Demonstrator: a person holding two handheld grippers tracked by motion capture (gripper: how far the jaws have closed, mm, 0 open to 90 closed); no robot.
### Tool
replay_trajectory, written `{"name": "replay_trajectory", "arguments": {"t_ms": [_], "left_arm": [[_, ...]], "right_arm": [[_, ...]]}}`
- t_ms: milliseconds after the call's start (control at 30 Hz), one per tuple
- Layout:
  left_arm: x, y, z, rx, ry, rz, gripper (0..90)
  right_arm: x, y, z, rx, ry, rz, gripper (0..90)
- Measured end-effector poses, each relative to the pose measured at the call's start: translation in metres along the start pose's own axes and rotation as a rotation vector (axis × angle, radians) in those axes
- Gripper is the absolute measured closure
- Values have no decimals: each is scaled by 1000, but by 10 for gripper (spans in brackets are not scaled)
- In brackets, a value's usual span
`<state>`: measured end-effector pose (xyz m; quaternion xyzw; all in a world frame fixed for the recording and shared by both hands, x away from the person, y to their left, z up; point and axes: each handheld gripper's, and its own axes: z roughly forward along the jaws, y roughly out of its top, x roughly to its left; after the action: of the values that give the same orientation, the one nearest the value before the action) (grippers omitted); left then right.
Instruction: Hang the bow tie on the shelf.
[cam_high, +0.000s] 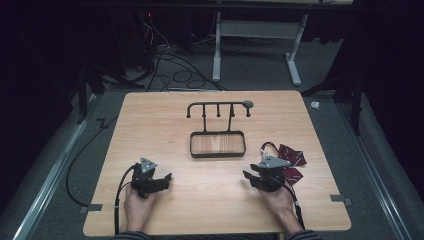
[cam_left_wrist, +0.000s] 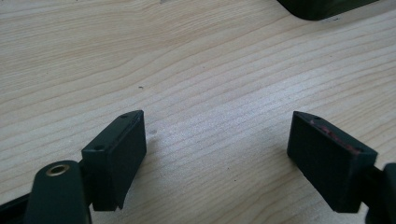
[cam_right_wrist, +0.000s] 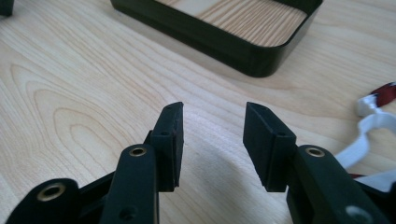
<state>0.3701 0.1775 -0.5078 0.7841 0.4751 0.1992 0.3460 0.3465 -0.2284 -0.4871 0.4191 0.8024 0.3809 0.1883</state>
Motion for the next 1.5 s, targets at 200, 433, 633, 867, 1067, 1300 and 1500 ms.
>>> {"name": "replay_trajectory", "arguments": {"t_ms": [200, 433, 633, 867, 1067, 1300, 1500], "left_arm": [[0, 0, 0, 0, 0, 0, 201], [0, 0, 0, 0, 0, 0, 201], [0, 0, 0, 0, 0, 0, 201], [0, 0, 0, 0, 0, 0, 201], [0, 0, 0, 0, 0, 0, 201], [0, 0, 0, -1, 2, -1, 201], [0, 0, 0, -2, 2, -2, 201]], "right_arm": [[-7, 3, -12, -16, -29, -3, 637], [-20, 4, -25, -30, -69, 20, 668], [-32, 6, -34, -42, -103, 40, 680], [-46, 13, -38, -41, -127, 73, 692], [-54, 21, -35, -30, -133, 76, 696], [-64, 31, -28, -5, -130, 85, 703], [-72, 41, -23, 7, -146, 77, 711]]}}
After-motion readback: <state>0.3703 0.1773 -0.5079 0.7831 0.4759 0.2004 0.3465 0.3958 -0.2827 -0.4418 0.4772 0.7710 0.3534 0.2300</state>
